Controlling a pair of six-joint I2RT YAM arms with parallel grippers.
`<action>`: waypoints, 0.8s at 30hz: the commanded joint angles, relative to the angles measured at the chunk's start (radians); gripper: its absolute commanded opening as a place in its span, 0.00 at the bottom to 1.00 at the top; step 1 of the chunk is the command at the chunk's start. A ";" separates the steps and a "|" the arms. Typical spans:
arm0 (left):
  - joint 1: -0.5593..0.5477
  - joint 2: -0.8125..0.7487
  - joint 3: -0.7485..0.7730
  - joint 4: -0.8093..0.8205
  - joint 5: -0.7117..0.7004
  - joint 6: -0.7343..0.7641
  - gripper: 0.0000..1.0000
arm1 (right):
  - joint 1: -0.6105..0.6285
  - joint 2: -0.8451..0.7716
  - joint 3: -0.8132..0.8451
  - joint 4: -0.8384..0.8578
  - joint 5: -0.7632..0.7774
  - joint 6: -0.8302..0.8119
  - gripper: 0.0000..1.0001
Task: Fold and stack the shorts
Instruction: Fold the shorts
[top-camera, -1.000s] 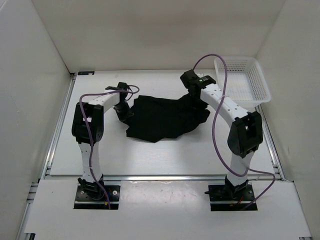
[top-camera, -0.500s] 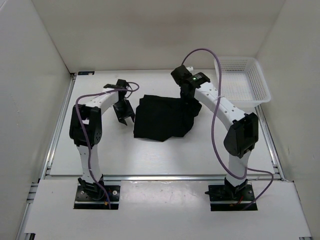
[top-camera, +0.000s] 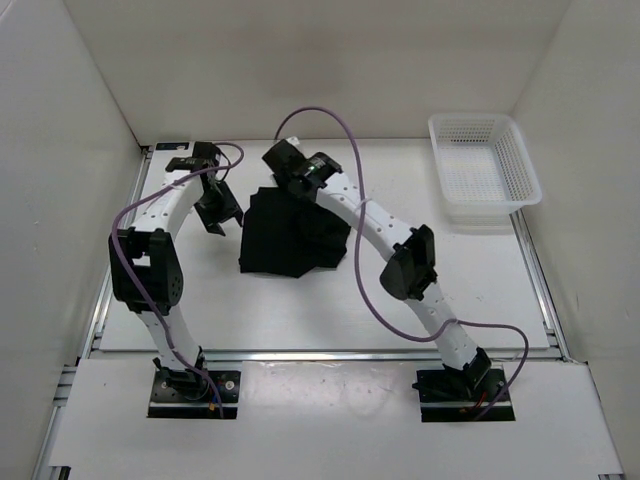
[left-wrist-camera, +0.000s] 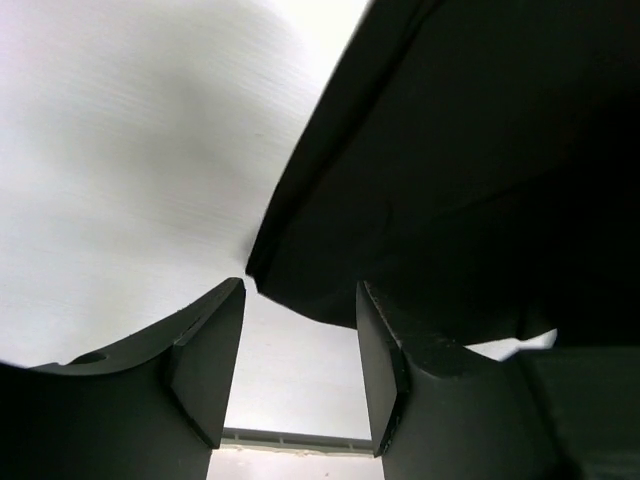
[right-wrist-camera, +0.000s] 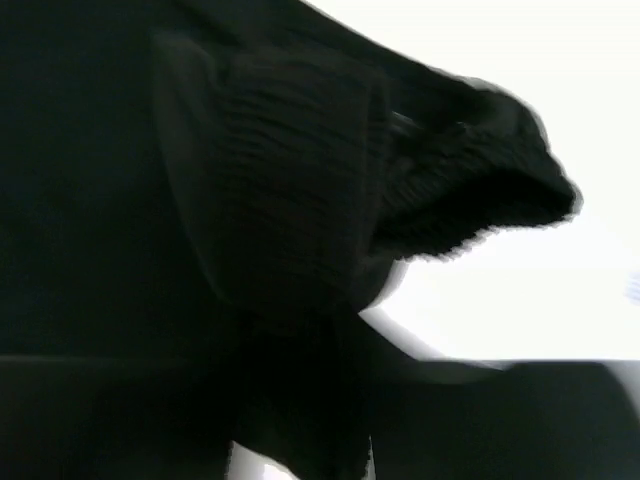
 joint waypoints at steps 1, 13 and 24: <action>0.049 -0.042 -0.052 -0.012 -0.038 -0.014 0.60 | 0.084 0.025 0.173 0.050 -0.129 -0.057 0.95; 0.027 -0.073 -0.014 0.010 0.003 0.033 0.47 | -0.126 -0.580 -0.688 0.378 -0.172 0.116 0.50; -0.202 0.402 0.653 -0.180 -0.020 0.001 0.78 | -0.272 -0.720 -1.066 0.407 -0.262 0.159 0.55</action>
